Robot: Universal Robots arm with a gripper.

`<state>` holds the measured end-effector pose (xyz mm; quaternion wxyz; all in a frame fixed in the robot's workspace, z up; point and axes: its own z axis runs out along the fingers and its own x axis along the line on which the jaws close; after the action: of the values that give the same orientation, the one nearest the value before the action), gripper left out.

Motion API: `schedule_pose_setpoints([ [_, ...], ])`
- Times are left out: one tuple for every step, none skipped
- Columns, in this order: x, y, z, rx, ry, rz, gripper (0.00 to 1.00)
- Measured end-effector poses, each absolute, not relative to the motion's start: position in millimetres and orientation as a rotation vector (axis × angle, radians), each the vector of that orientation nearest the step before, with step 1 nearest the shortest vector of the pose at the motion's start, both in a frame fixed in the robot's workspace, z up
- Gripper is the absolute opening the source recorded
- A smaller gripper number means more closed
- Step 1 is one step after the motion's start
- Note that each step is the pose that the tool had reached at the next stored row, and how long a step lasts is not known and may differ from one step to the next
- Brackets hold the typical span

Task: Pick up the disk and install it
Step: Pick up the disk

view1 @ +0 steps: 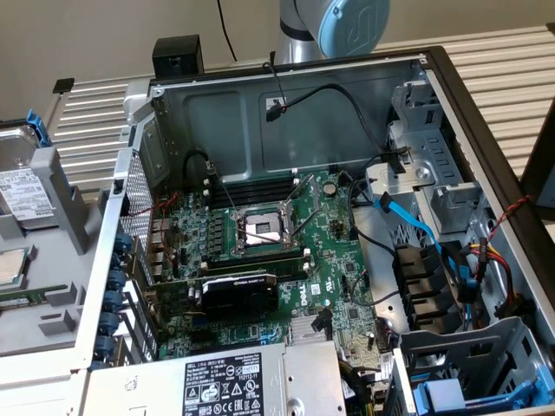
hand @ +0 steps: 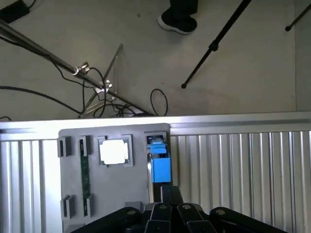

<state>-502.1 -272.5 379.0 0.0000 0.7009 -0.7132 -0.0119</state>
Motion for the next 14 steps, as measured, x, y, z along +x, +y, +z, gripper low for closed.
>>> schedule_pose_setpoints([
  [-502.1, -272.5, 378.9, 2.221, -2.221, -0.038, 0.11],
  [-502.1, -272.5, 378.9, 2.237, -2.203, -0.039, 0.11],
  [-502.1, -272.5, 378.8, 2.252, -2.186, -0.04, 0.11],
  [-502.2, -272.5, 378.8, 2.26, -2.178, -0.041, 0.11],
  [-502.2, -272.5, 378.8, 2.26, -2.175, -0.043, 0.11],
  [-502.2, -272.5, 378.8, 2.26, -2.174, -0.044, 0.11],
  [-502.2, -272.5, 378.8, 2.26, -2.174, -0.044, 0.11],
  [-502.2, -272.5, 378.8, 2.26, -2.174, -0.044, 0.11],
  [-502.4, -272.5, 378.6, 2.26, -2.175, -0.043, 0.11],
  [-502.6, -272.6, 378.5, 2.261, -2.175, -0.041, 0.11],
  [-502.8, -272.6, 378.3, 2.261, -2.176, -0.04, 0.11],
  [-503.2, -272.5, 378.1, 2.261, -2.176, -0.039, 0.11],
  [-504.0, -272.5, 377.8, 2.262, -2.177, -0.037, 0.11],
  [-504.8, -272.5, 377.6, 2.264, -2.179, -0.032, 0.11],
])
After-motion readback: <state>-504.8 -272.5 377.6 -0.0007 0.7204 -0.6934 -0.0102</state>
